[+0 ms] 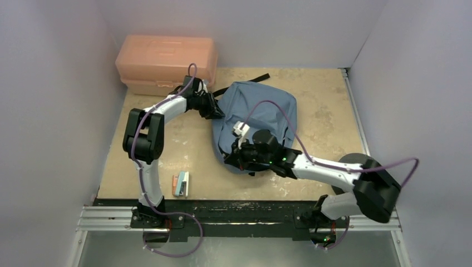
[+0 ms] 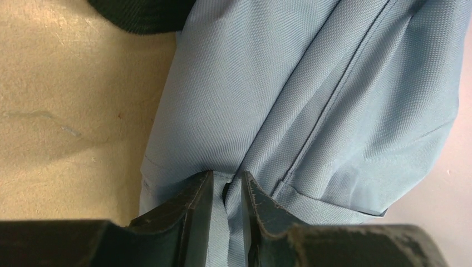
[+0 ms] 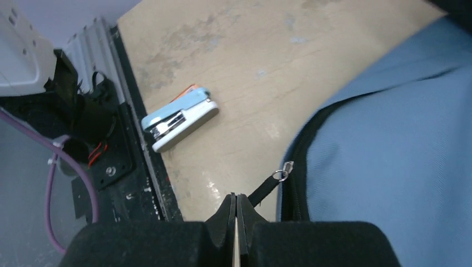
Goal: Pack the student bag
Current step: Zip the student bag at the center of the board.
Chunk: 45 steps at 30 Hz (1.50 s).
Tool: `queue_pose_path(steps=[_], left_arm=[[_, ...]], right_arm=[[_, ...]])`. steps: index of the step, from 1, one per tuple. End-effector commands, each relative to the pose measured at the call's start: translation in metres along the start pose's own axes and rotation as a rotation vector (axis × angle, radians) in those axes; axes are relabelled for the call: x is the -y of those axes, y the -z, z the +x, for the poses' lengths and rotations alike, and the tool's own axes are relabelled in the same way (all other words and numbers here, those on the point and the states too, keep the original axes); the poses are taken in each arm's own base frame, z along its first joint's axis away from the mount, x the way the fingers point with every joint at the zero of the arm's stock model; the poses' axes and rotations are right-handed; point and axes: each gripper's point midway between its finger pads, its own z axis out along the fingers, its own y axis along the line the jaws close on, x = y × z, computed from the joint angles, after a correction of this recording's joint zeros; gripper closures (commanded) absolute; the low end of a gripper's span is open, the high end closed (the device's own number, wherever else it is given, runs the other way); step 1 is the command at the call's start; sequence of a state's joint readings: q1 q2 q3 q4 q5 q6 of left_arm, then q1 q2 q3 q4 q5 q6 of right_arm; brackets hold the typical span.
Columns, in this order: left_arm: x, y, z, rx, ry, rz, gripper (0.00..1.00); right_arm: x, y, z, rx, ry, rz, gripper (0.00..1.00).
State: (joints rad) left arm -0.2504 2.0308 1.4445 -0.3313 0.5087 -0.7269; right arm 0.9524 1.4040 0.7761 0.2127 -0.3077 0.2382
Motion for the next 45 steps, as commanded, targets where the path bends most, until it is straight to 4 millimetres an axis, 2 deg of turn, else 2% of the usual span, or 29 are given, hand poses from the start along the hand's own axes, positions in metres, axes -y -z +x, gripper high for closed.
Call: queue_pose_path(steps=[1, 3, 6, 7, 9, 12, 14, 16, 18, 23, 25, 27, 29, 33, 34, 38, 41, 43, 45], left_arm=[[0.019, 0.021, -0.026, 0.112, -0.079, 0.012, 0.72], [0.023, 0.038, -0.023, 0.131, -0.072, 0.003, 0.57], [0.029, 0.068, -0.008, 0.176, -0.057, 0.01, 0.38], [0.03, 0.079, 0.0, 0.187, -0.047, 0.011, 0.34], [0.025, 0.097, 0.019, 0.196, -0.024, 0.001, 0.31], [0.018, 0.111, 0.057, 0.156, 0.088, 0.021, 0.32], [0.014, 0.111, 0.086, 0.101, 0.174, 0.049, 0.33], [0.006, 0.1, 0.12, 0.034, 0.251, 0.069, 0.33], [0.015, 0.09, 0.138, -0.02, 0.304, 0.12, 0.31], [0.039, 0.064, 0.156, -0.065, 0.26, 0.141, 0.29], [0.039, 0.054, 0.156, -0.076, 0.242, 0.124, 0.32], [0.033, 0.046, 0.151, -0.061, 0.237, 0.098, 0.38], [0.022, 0.04, 0.142, -0.029, 0.223, 0.054, 0.55], [-0.003, 0.041, 0.115, 0.022, 0.201, -0.016, 0.95], [-0.009, 0.044, 0.107, 0.041, 0.197, -0.035, 1.0], [-0.047, 0.072, 0.076, 0.137, 0.161, -0.148, 1.0], [-0.078, 0.099, 0.063, 0.181, 0.085, -0.299, 1.0], [-0.086, 0.109, 0.057, 0.179, 0.037, -0.362, 1.0], [-0.089, 0.115, 0.051, 0.18, 0.016, -0.396, 1.0]], right_arm=[[0.008, 0.039, 0.001, 0.078, -0.14, 0.125, 1.0], [0.008, 0.048, -0.003, 0.116, -0.152, 0.142, 1.0], [0.005, 0.049, -0.01, 0.148, -0.141, 0.123, 1.0], [0.004, 0.048, -0.012, 0.152, -0.137, 0.115, 1.0], [-0.001, 0.046, -0.015, 0.16, -0.137, 0.089, 1.0], [-0.006, 0.045, -0.02, 0.177, -0.144, 0.062, 1.0], [-0.011, 0.045, -0.022, 0.186, -0.153, 0.033, 1.0], [-0.014, 0.045, -0.024, 0.19, -0.154, 0.016, 1.0], [-0.018, 0.045, -0.021, 0.188, -0.151, -0.012, 1.0], [-0.025, 0.046, -0.013, 0.16, -0.118, -0.057, 1.0], [-0.03, 0.048, -0.011, 0.148, -0.1, -0.086, 1.0], [-0.037, 0.049, -0.011, 0.136, -0.075, -0.124, 1.0], [-0.042, 0.047, -0.009, 0.111, -0.053, -0.157, 1.0], [-0.043, 0.043, 0.003, 0.057, -0.042, -0.184, 1.0], [-0.045, 0.044, 0.005, 0.054, -0.044, -0.192, 1.0], [-0.05, 0.055, 0.006, 0.075, -0.067, -0.203, 1.0], [-0.057, 0.067, 0.008, 0.077, -0.096, -0.225, 1.0], [-0.064, 0.078, 0.011, 0.067, -0.105, -0.242, 1.0], [-0.059, 0.091, 0.022, 0.049, -0.11, -0.197, 1.0]])
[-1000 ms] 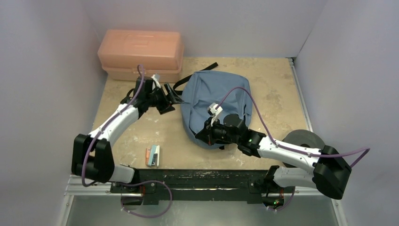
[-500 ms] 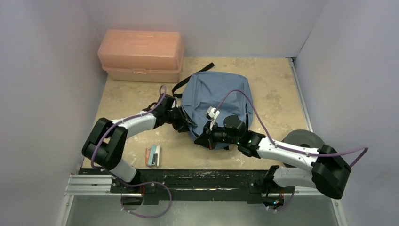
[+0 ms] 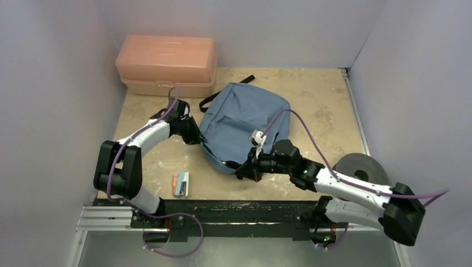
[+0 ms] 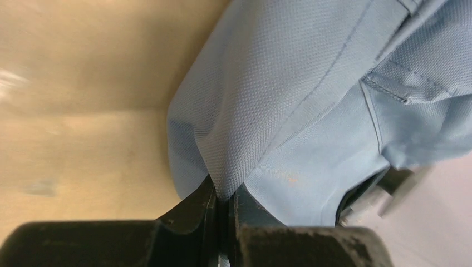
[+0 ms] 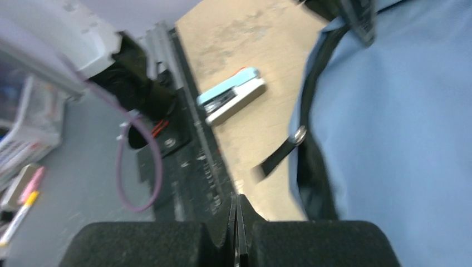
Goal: Pack the student bag
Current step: Zip the student bag at the center of the board.
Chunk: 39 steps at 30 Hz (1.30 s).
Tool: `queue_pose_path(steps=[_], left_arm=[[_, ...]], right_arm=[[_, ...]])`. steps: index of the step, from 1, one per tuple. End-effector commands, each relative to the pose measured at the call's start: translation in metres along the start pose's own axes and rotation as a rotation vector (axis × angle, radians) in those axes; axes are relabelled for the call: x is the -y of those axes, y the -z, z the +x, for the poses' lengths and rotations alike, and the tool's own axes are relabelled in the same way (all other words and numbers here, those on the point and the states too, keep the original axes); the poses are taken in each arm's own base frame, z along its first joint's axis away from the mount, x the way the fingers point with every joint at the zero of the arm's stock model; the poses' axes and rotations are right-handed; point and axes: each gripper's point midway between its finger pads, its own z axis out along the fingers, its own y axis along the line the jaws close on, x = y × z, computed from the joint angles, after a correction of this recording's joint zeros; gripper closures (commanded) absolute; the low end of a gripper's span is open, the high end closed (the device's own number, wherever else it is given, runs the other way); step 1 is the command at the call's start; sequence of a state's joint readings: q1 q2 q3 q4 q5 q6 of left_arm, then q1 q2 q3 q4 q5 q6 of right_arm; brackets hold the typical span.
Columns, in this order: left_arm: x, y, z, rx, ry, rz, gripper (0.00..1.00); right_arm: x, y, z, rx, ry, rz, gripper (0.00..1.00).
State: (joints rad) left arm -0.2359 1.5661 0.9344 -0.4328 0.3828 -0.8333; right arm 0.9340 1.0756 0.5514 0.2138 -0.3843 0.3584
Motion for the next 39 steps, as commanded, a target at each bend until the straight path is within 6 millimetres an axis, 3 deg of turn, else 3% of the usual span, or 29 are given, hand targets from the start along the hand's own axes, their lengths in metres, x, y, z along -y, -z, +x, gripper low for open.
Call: queue_pose_path(steps=[1, 3, 7, 8, 11, 13, 16, 18, 21, 25, 35, 39], left_arm=[[-0.03, 0.029, -0.063, 0.225, -0.14, -0.197, 1.0], [-0.03, 0.032, -0.068, 0.237, -0.131, -0.189, 1.0], [-0.028, 0.04, -0.071, 0.27, -0.124, -0.178, 1.0], [-0.026, 0.041, -0.067, 0.264, -0.124, -0.156, 1.0], [-0.014, 0.04, -0.058, 0.243, -0.117, -0.071, 1.0], [-0.01, 0.039, -0.053, 0.226, -0.106, -0.04, 1.0], [-0.003, 0.038, -0.047, 0.208, -0.088, 0.011, 1.0], [-0.003, 0.037, -0.045, 0.2, -0.084, 0.019, 1.0], [-0.004, 0.034, -0.044, 0.205, -0.081, 0.032, 1.0], [-0.004, 0.029, -0.04, 0.19, -0.067, 0.048, 1.0], [-0.004, 0.027, -0.037, 0.178, -0.063, 0.065, 1.0], [-0.002, 0.027, -0.036, 0.174, -0.066, 0.072, 1.0]], right_arm=[[-0.026, 0.032, 0.015, -0.05, -0.031, -0.064, 1.0], [-0.011, 0.041, 0.025, -0.076, -0.085, 0.043, 1.0], [0.05, 0.062, 0.037, -0.05, -0.283, 0.467, 1.0], [0.053, 0.063, 0.037, -0.045, -0.294, 0.481, 1.0], [0.03, 0.04, 0.01, -0.014, -0.265, 0.338, 1.0], [0.013, 0.023, -0.01, -0.035, -0.268, 0.253, 0.71], [-0.012, -0.003, -0.026, -0.083, -0.358, 0.125, 0.55], [-0.023, -0.019, -0.03, -0.103, -0.464, 0.064, 0.5], [-0.022, -0.039, -0.035, -0.06, -0.572, 0.034, 0.42], [-0.013, -0.06, -0.038, -0.029, -0.622, 0.039, 0.48], [0.023, -0.081, 0.004, -0.102, -0.603, 0.211, 0.49], [0.029, -0.087, 0.009, -0.115, -0.575, 0.224, 0.55]])
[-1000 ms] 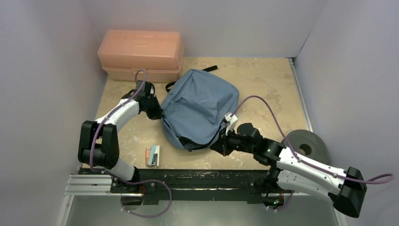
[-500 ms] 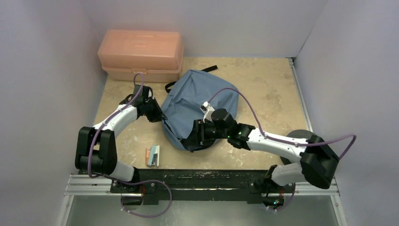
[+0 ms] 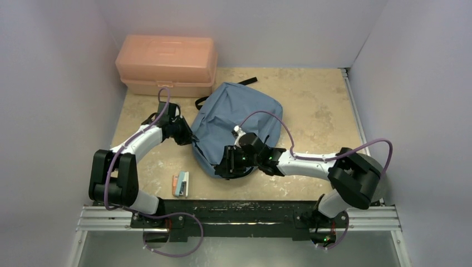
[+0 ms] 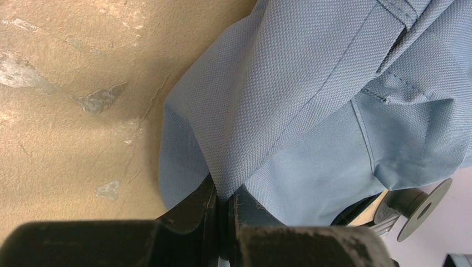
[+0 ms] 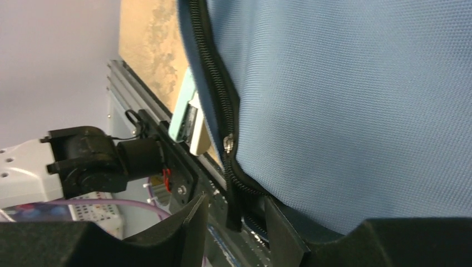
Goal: Pack the student bag
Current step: Zip the student bag at the center of the board.
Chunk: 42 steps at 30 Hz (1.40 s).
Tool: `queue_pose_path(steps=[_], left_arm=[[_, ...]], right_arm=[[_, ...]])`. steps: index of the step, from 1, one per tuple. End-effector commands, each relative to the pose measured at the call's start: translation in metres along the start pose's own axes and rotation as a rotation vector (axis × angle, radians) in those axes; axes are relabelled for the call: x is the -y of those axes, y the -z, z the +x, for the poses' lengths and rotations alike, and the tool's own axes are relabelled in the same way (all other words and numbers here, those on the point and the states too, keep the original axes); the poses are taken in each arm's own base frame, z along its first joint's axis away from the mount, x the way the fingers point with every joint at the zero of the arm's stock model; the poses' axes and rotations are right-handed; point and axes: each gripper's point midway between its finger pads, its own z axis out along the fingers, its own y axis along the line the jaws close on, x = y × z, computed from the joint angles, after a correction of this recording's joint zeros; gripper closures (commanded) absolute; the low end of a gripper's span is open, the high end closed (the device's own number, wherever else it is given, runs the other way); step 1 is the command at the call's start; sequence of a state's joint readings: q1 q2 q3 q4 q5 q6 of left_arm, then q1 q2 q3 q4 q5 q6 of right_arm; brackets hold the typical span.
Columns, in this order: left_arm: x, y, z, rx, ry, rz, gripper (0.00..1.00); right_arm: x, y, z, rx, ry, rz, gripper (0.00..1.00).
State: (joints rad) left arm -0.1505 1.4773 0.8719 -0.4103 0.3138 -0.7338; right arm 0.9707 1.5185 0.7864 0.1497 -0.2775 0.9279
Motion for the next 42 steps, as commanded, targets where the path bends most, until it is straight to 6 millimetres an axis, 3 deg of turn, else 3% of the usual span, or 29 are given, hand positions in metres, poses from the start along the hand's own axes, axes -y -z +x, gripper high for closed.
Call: queue_pose_path(steps=[1, 5, 12, 15, 18, 22, 26, 28, 30, 34, 38, 40, 42], left_arm=[[0.025, 0.008, -0.014, 0.048, -0.012, 0.108, 1.0], [0.025, 0.007, -0.012, 0.042, -0.012, 0.11, 1.0], [0.02, 0.006, -0.008, 0.035, -0.018, 0.1, 1.0], [0.02, 0.007, -0.008, 0.034, -0.021, 0.097, 1.0], [0.019, 0.008, -0.009, 0.039, -0.025, 0.087, 1.0], [0.019, 0.011, -0.007, 0.029, -0.034, 0.084, 0.98], [0.02, 0.024, 0.012, -0.006, 0.024, 0.114, 0.55], [0.022, 0.035, 0.029, -0.031, 0.072, 0.157, 0.44], [0.024, 0.047, 0.046, -0.039, 0.135, 0.202, 0.4], [0.03, 0.057, 0.079, -0.032, 0.209, 0.255, 0.39], [0.031, 0.044, 0.096, -0.043, 0.217, 0.219, 0.43], [0.026, 0.035, 0.096, -0.051, 0.219, 0.194, 0.48], [0.023, 0.029, 0.093, -0.04, 0.202, 0.175, 0.62]], right_arm=[[-0.009, -0.008, -0.017, 0.058, 0.063, 0.0, 0.56], [-0.008, -0.01, -0.021, 0.072, 0.082, 0.003, 0.67], [-0.015, -0.009, -0.024, 0.073, 0.116, -0.017, 0.69], [-0.017, -0.01, -0.022, 0.061, 0.134, -0.03, 0.88], [-0.016, -0.01, -0.02, 0.042, 0.144, -0.022, 0.98], [-0.015, -0.008, -0.015, 0.012, 0.18, -0.019, 1.0], [-0.019, -0.004, -0.012, -0.027, 0.244, -0.031, 1.0], [-0.024, -0.003, -0.012, -0.04, 0.262, -0.048, 1.0], [-0.028, -0.003, -0.01, -0.063, 0.278, -0.068, 1.0], [-0.034, -0.003, -0.01, -0.087, 0.324, -0.082, 1.0], [-0.03, -0.002, -0.007, -0.152, 0.395, -0.057, 1.0], [-0.023, -0.002, -0.003, -0.191, 0.432, -0.036, 1.0], [-0.016, 0.0, 0.003, -0.238, 0.481, -0.018, 1.0]])
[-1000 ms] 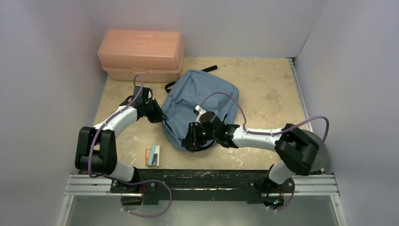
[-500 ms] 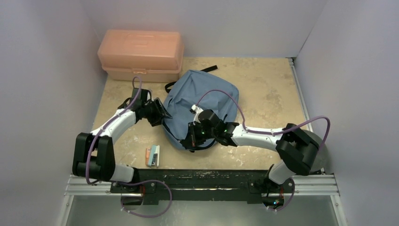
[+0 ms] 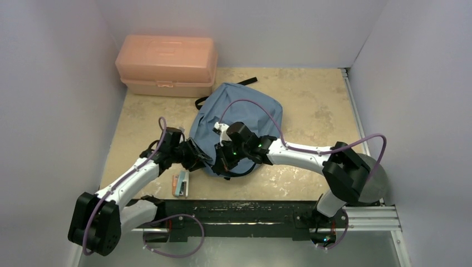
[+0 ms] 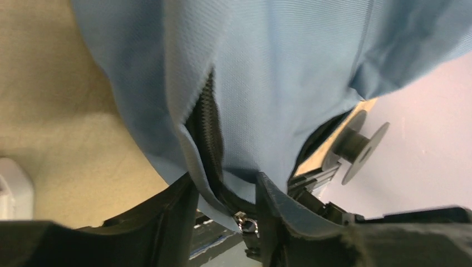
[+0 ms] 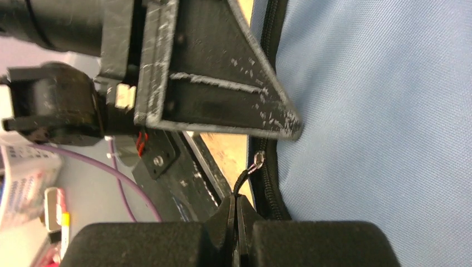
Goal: Pack the student bag
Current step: Zip the student bag at the center of the board.
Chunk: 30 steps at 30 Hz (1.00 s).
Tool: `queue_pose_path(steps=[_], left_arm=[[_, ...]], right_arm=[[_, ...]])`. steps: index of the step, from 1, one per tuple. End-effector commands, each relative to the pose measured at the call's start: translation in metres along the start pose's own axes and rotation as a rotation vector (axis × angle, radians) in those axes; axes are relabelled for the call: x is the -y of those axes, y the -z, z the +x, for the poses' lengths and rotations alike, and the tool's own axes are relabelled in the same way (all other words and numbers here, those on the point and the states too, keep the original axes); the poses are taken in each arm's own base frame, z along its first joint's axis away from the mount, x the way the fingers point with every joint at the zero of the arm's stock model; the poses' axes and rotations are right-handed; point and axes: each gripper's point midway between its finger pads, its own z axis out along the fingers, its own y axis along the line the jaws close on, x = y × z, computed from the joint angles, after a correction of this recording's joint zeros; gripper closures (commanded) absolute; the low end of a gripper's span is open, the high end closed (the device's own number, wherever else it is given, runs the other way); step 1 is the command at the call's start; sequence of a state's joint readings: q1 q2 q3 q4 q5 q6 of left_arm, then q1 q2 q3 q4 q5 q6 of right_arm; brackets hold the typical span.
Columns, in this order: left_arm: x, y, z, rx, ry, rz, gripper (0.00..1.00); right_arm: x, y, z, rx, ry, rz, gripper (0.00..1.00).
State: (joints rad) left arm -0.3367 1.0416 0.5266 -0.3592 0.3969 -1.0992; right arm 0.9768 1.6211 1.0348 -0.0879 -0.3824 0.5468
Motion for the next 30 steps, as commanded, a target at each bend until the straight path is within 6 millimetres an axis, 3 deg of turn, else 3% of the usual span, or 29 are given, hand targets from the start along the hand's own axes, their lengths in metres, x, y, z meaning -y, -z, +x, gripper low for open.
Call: queue_pose_path(steps=[1, 6, 11, 15, 18, 20, 23, 30], left_arm=[[0.002, -0.011, -0.018, 0.069, 0.012, -0.016, 0.7], [-0.008, -0.001, -0.032, 0.162, -0.067, -0.086, 0.99], [-0.016, 0.009, -0.038, 0.217, -0.12, -0.122, 1.0], [-0.022, 0.009, -0.039, 0.224, -0.14, -0.14, 1.0], [-0.026, 0.009, -0.039, 0.222, -0.151, -0.151, 1.0], [-0.029, 0.009, -0.039, 0.22, -0.151, -0.16, 1.0], [-0.03, 0.007, -0.039, 0.218, -0.15, -0.153, 1.0], [-0.031, 0.0, -0.032, 0.182, -0.145, -0.128, 1.0]], right_arm=[[0.004, 0.007, 0.015, -0.128, 0.158, 0.007, 1.0], [0.048, 0.03, 0.027, -0.256, 0.357, 0.216, 1.0], [0.075, 0.054, 0.045, -0.388, 0.657, 0.314, 1.0], [0.12, 0.074, 0.059, -0.526, 0.718, 0.507, 1.0], [0.137, 0.093, 0.05, -0.513, 0.809, 0.614, 1.0], [0.158, 0.115, 0.054, -0.549, 0.906, 0.715, 1.0], [0.182, 0.154, 0.026, -0.489, 0.997, 0.967, 1.0], [0.225, 0.256, -0.079, -0.255, 0.88, 1.59, 1.0]])
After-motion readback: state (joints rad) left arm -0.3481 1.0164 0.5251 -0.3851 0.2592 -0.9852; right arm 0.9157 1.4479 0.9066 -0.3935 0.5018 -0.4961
